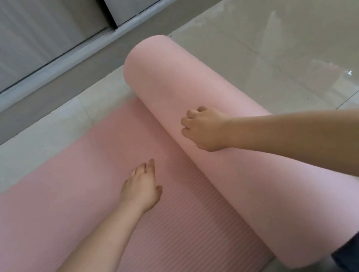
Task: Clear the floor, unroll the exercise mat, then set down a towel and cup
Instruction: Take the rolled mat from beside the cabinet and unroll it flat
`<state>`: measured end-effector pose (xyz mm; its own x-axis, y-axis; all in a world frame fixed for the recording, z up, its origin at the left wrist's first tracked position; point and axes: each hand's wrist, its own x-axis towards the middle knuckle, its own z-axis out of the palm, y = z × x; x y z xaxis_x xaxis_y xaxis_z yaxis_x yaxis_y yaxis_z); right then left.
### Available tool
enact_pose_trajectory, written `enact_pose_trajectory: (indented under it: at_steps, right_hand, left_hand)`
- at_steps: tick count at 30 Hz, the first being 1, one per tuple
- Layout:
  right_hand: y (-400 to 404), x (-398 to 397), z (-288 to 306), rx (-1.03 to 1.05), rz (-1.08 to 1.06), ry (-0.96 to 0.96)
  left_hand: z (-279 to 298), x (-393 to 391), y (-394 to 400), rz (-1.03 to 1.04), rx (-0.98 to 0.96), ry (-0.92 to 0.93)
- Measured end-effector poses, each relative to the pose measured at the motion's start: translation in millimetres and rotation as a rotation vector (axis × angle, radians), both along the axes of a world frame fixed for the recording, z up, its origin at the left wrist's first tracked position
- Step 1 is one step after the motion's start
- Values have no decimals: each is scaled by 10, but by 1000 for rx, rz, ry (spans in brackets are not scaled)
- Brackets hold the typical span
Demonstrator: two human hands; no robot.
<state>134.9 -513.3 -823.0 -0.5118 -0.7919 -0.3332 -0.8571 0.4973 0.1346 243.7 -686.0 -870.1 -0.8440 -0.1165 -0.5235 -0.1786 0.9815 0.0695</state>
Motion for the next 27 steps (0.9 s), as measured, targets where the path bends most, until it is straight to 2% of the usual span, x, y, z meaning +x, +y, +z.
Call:
enact_pose_trajectory:
  at_steps: [9,16,21,27]
  right_hand:
    - [711,-517,-132,-167,-199,-113]
    - [1255,-1126,-324,-289,-353,-217]
    - [1605,-1386,-513,-362,-460,-326]
    - [1965,-1739,-536,-260,-417,-447]
  left_hand:
    - [-16,-705,794,479,205,14]
    - [-177,-1307,1539,924,656,150]
    - [-122,-1536,1764,1054,744,72]
    - [30,-1946,2049,1200,725,4]
